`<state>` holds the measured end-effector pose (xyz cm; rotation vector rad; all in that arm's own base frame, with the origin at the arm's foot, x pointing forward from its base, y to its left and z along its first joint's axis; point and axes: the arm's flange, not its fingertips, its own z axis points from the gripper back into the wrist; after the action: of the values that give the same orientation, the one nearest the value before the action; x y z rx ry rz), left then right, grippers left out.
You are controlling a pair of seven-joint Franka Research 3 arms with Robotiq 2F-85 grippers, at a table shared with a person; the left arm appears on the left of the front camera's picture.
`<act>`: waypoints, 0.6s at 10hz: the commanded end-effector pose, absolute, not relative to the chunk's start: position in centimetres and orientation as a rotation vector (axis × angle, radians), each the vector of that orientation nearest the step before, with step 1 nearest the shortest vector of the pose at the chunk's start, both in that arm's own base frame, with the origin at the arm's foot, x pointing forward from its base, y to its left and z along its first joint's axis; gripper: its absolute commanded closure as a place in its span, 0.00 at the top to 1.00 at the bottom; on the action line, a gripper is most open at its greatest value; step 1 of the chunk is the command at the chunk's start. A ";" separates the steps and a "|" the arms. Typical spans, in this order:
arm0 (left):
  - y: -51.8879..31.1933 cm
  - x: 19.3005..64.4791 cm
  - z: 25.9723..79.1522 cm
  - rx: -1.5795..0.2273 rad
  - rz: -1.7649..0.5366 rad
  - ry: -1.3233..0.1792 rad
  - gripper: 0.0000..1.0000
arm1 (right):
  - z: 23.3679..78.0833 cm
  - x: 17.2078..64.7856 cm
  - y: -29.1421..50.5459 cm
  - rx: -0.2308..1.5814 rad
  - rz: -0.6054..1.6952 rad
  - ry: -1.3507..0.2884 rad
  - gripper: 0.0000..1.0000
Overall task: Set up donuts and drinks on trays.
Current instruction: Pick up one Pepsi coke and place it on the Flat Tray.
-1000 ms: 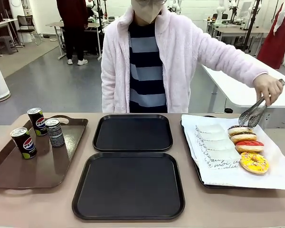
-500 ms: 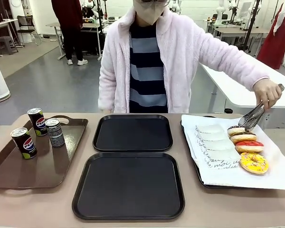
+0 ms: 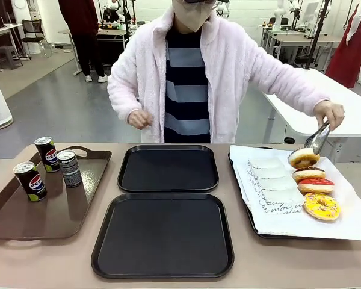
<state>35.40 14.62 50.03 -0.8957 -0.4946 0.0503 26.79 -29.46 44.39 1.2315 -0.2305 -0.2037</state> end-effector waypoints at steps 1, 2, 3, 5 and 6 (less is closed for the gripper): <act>11.6 37.1 51.1 -0.653 0.016 -0.454 1.00 | 44.3 26.6 -29.6 1.244 -0.203 -0.230 1.00; 9.8 38.3 51.0 -0.523 -0.014 -0.385 1.00 | 44.3 26.6 -29.6 1.244 -0.203 -0.230 1.00; 8.2 38.3 50.3 -0.385 -0.043 -0.327 1.00 | 44.3 26.6 -29.6 1.244 -0.203 -0.230 1.00; 5.7 38.7 48.7 -0.269 -0.068 -0.249 1.00 | 44.3 26.6 -29.6 1.244 -0.203 -0.230 1.00; 4.4 39.6 47.9 -0.215 -0.080 -0.240 1.00 | 44.3 26.6 -29.6 1.244 -0.203 -0.230 1.00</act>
<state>38.91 5.13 48.22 -0.2556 -0.2681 -0.0807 26.82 -29.42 44.37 1.2320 -0.2291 -0.2032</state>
